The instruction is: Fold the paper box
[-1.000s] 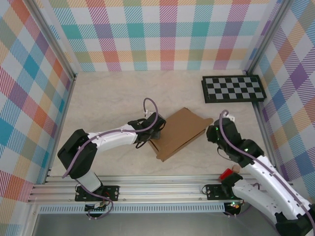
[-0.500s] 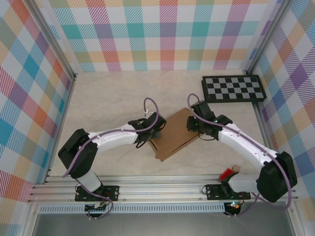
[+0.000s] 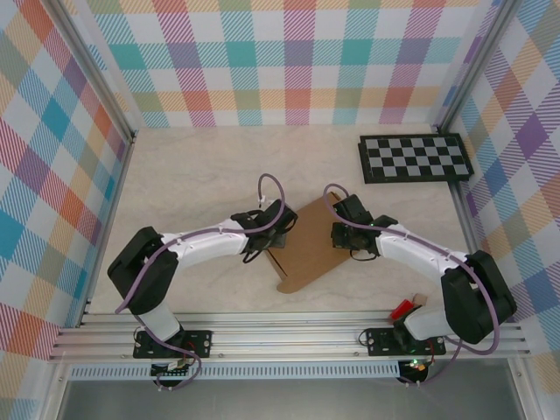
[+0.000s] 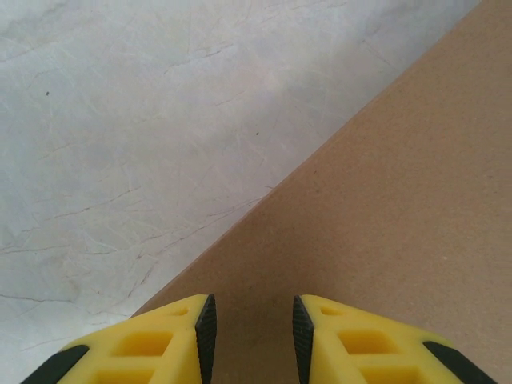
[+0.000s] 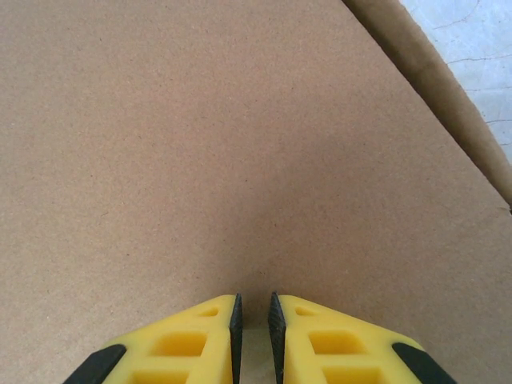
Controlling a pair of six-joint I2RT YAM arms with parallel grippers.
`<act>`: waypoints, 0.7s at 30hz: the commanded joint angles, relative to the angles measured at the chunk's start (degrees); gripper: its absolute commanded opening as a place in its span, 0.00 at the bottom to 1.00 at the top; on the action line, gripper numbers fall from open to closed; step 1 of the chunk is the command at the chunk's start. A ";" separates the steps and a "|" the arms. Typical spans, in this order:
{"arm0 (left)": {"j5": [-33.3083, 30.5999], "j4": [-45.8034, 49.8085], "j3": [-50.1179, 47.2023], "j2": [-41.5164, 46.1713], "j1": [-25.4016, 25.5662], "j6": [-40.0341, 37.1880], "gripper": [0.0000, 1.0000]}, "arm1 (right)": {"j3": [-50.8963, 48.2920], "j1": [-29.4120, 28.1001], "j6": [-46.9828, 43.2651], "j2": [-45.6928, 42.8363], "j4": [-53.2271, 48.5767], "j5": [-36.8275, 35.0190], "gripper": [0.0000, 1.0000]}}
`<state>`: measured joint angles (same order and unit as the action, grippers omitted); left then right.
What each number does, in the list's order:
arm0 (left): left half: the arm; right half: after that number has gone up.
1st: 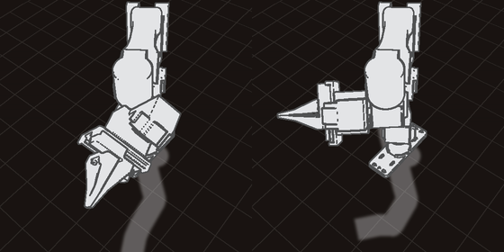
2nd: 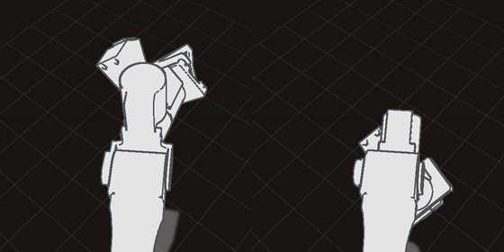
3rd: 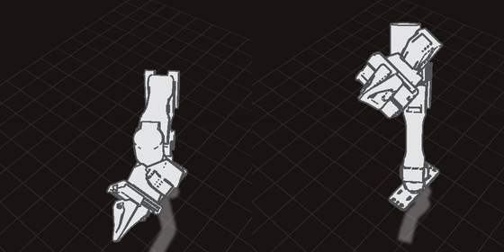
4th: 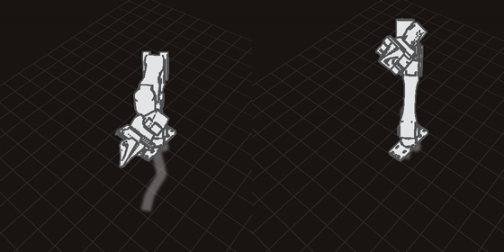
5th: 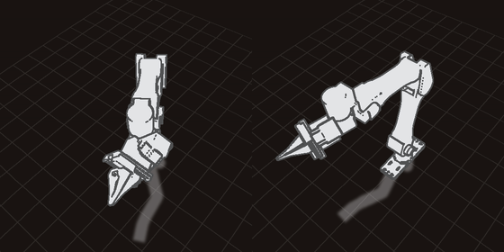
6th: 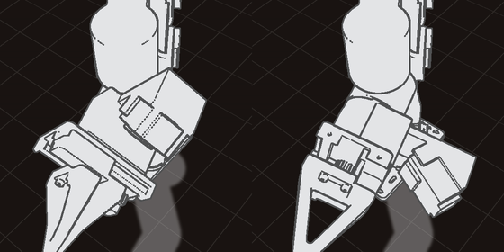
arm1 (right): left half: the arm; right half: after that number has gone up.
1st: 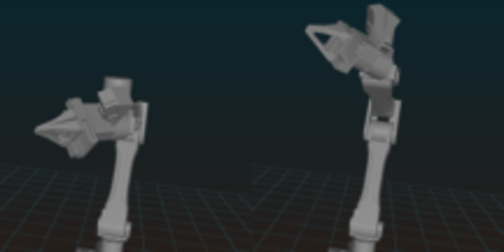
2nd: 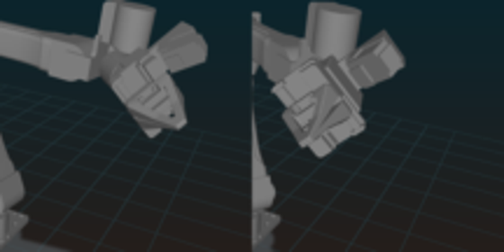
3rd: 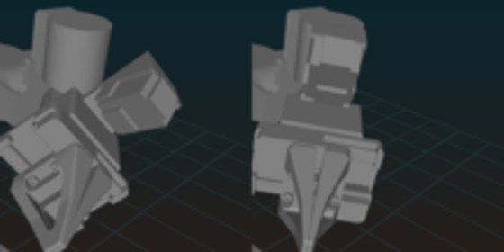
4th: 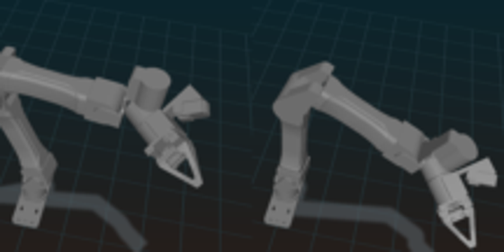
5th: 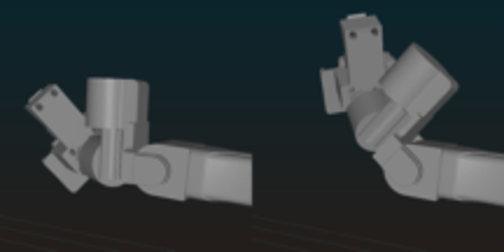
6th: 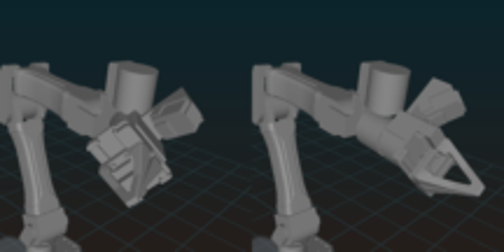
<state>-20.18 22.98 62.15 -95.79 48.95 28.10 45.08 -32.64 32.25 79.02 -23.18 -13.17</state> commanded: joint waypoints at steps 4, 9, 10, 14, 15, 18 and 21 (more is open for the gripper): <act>3.80 4.63 5.08 6.83 0.61 -2.48 0.39 | 3.79 0.21 -1.32 -3.13 -5.23 -0.92 0.21; 6.16 8.23 10.91 8.93 -2.97 -8.21 0.48 | 7.44 0.31 -2.49 -11.16 -13.28 -2.17 0.35; 6.69 8.86 11.77 8.95 -3.35 -9.59 0.49 | 7.98 0.39 -3.13 -12.51 -14.99 -2.66 0.39; 10.34 8.34 12.51 8.89 -3.54 -13.41 0.53 | 7.81 1.15 -5.69 -18.06 -20.40 -1.74 0.43; 12.05 7.51 12.23 8.57 -3.59 -13.88 0.53 | 6.90 1.19 -5.66 -19.54 -21.05 -0.81 0.43; 13.11 8.02 13.08 5.93 -3.49 -14.91 0.56 | 2.64 1.48 -3.43 -23.68 -21.26 1.56 0.43; 13.73 7.55 13.84 2.94 -3.52 -16.85 0.60 | -3.57 2.20 1.03 -27.32 -18.44 5.56 0.47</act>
<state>-8.82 29.21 74.61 -89.97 45.58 14.70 45.98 -31.03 29.95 53.65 -40.07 -11.97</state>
